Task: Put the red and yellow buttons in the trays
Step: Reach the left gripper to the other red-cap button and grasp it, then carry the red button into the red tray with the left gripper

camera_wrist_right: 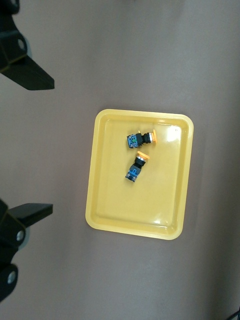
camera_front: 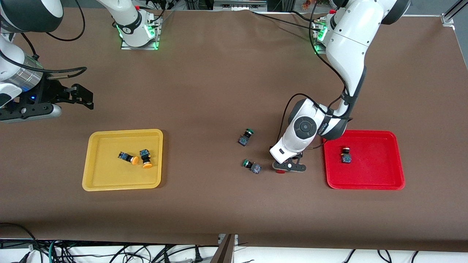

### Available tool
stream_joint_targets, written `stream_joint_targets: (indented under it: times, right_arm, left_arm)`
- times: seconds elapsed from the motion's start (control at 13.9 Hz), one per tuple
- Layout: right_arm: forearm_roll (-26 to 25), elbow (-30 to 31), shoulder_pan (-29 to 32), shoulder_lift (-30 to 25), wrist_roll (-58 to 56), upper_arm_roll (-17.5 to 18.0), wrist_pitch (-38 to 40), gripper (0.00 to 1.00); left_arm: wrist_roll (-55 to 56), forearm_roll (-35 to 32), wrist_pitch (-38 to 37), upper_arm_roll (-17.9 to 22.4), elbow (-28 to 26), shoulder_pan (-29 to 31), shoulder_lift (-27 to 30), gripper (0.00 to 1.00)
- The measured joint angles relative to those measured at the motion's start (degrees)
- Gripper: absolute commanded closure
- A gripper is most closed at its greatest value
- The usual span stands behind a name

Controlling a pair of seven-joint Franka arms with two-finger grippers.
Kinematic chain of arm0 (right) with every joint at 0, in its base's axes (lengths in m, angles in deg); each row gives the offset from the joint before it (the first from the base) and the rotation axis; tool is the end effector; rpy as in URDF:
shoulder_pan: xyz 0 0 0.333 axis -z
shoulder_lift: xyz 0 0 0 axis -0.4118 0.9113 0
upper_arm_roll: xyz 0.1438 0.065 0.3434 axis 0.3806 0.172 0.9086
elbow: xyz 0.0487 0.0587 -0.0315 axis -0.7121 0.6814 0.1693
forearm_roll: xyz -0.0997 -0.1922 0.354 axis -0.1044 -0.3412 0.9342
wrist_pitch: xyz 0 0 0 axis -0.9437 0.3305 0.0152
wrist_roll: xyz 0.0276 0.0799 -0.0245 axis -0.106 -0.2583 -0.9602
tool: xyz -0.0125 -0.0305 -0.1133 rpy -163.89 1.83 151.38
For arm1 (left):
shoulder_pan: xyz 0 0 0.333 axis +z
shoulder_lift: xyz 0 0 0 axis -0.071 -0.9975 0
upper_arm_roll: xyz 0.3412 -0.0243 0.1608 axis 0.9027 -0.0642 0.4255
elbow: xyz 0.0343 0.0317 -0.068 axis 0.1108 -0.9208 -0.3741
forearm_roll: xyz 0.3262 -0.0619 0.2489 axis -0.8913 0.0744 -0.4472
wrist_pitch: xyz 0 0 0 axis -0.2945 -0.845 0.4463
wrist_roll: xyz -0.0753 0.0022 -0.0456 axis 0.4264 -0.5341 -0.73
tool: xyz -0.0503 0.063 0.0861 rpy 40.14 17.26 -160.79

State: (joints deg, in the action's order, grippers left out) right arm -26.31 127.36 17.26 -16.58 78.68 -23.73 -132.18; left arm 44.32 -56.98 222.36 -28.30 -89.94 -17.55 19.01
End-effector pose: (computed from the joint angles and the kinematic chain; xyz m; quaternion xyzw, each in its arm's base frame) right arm 0.6316 0.0792 0.6324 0.9969 0.0776 0.0090 0.0031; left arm 0.7017 -0.3237 0.2014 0.9985 -0.0444 0.0250 0.0215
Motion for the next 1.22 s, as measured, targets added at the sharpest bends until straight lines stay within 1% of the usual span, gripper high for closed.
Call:
stream_joint_targets:
  times: [0.29,0.58,0.72,0.86,1.01,1.22]
  right_arm:
    - [0.00,0.00,0.00,0.00,0.00,0.00,0.02,0.00]
    - [0.00,0.00,0.00,0.00,0.00,0.00,0.02,0.00]
    - [0.00,0.00,0.00,0.00,0.00,0.00,0.02,0.00]
    - [0.00,0.00,0.00,0.00,0.00,0.00,0.02,0.00]
    - [0.00,0.00,0.00,0.00,0.00,0.00,0.02,0.00]
    - [0.00,0.00,0.00,0.00,0.00,0.01,0.03,0.00]
  left_arm:
    - [0.11,0.00,-0.66,0.65,2.19,1.05,0.72,0.94]
    - [-0.27,-0.20,-8.14,0.99,3.80,4.07,4.52,0.94]
    - [-3.92,-0.49,-11.83,1.07,3.92,6.40,7.21,0.92]
    - [-8.26,-0.53,-15.74,1.22,3.93,9.54,9.69,0.92]
    - [-13.49,-0.53,-19.73,1.27,3.87,14.00,11.08,0.92]
    - [-21.29,-0.53,-21.23,1.04,2.87,21.28,11.67,0.92]
